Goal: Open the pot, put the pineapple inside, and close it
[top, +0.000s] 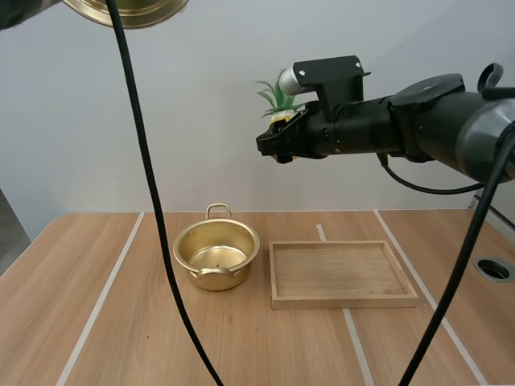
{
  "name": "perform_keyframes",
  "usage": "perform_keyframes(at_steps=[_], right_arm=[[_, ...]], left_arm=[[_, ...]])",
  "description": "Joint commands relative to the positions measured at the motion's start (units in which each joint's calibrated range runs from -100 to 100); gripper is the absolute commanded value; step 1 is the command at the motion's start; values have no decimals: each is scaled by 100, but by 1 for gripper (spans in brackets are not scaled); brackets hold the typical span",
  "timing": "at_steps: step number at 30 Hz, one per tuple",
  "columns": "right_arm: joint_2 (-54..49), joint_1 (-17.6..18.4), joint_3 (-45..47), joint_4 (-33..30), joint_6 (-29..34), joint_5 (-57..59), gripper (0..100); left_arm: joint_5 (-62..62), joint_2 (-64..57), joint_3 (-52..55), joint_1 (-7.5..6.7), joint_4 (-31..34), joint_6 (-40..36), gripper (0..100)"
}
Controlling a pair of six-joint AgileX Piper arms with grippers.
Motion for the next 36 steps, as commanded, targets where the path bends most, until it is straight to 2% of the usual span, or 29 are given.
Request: perform_keyframes(at_steps=[1, 8, 11, 16, 22, 36], right_arm=[[93, 160, -48, 96, -227, 66, 0], [524, 913, -53, -252, -227, -957, 0], [759, 1085, -53, -327, -227, -1073, 0], [1279, 1182, -53, -316, -275, -1394, 0], [1808, 1301, -53, 107, -669, -1464, 0], [2833, 1329, -53, 106, -753, -1514, 0]], left_arm=[[-140, -28, -26, 2, 12, -43, 0], [-140, -32, -26, 0, 1, -43, 0], [-140, -32, -26, 0, 1, -43, 0], [-140, -32, -26, 0, 1, -43, 0], [-140, -32, -26, 0, 1, -43, 0], [-140, -32, -26, 0, 1, -43, 0]])
